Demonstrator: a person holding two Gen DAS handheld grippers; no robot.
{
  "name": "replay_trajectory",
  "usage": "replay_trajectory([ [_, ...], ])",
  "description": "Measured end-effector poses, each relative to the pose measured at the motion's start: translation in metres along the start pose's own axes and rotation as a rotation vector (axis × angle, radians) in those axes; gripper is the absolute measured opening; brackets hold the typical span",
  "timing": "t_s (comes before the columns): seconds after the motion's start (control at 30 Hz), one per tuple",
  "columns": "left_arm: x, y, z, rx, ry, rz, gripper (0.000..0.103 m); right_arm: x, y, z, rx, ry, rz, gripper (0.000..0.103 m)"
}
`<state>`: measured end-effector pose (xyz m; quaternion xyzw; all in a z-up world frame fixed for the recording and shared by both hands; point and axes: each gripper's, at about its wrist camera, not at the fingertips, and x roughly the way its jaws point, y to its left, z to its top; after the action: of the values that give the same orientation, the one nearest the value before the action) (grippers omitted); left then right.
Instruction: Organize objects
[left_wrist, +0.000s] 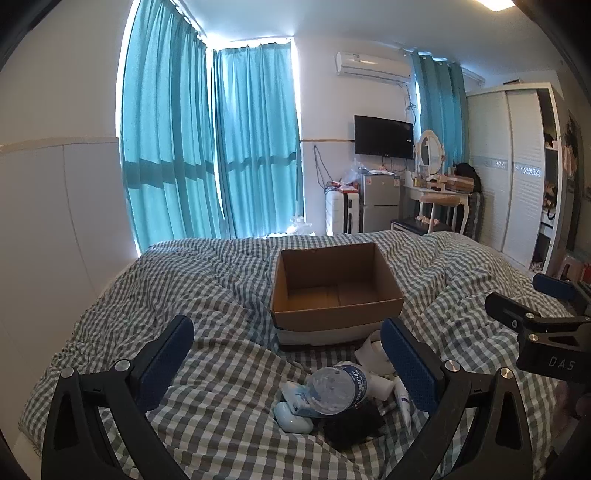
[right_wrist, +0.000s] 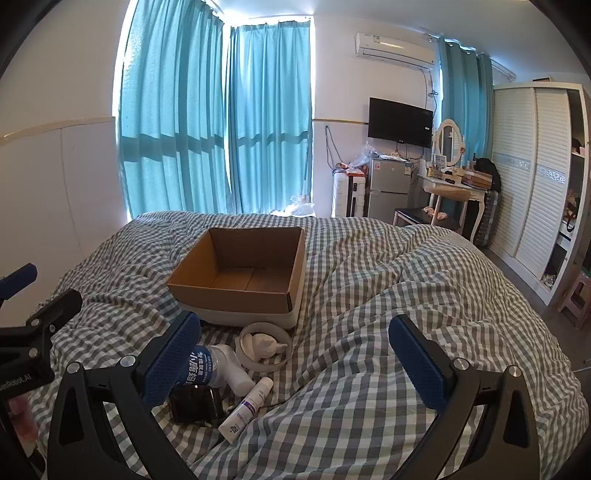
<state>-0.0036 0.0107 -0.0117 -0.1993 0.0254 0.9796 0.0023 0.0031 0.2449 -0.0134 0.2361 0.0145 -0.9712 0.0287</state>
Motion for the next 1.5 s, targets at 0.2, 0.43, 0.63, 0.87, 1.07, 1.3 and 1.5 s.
replay_trajectory([
  [0.2, 0.008, 0.012, -0.001, -0.036, 0.023, -0.003, 0.103, 0.002, 0.008, 0.001, -0.025, 0.011, 0.001, 0.103],
  [0.43, 0.025, 0.023, -0.002, -0.049, 0.067, -0.030, 0.103, 0.005, 0.013, 0.005, -0.050, -0.003, 0.026, 0.103],
  [0.63, 0.045, 0.025, 0.003, -0.072, 0.109, -0.048, 0.103, 0.017, 0.009, 0.012, -0.056, 0.008, 0.047, 0.103],
  [0.87, 0.067, 0.023, 0.013, -0.051, 0.157, -0.028, 0.103, 0.027, -0.009, 0.026, -0.020, -0.005, 0.056, 0.103],
  [1.07, 0.081, 0.018, 0.019, -0.052, 0.183, -0.058, 0.103, 0.038, -0.012, 0.039, -0.035, 0.008, 0.080, 0.103],
  [1.3, 0.099, 0.015, 0.024, -0.030, 0.239, -0.070, 0.103, 0.056, -0.009, 0.048, -0.068, 0.050, 0.142, 0.103],
  [1.5, 0.126, 0.011, -0.007, -0.004, 0.356, -0.063, 0.103, 0.082, -0.006, 0.021, -0.097, 0.141, 0.146, 0.103],
])
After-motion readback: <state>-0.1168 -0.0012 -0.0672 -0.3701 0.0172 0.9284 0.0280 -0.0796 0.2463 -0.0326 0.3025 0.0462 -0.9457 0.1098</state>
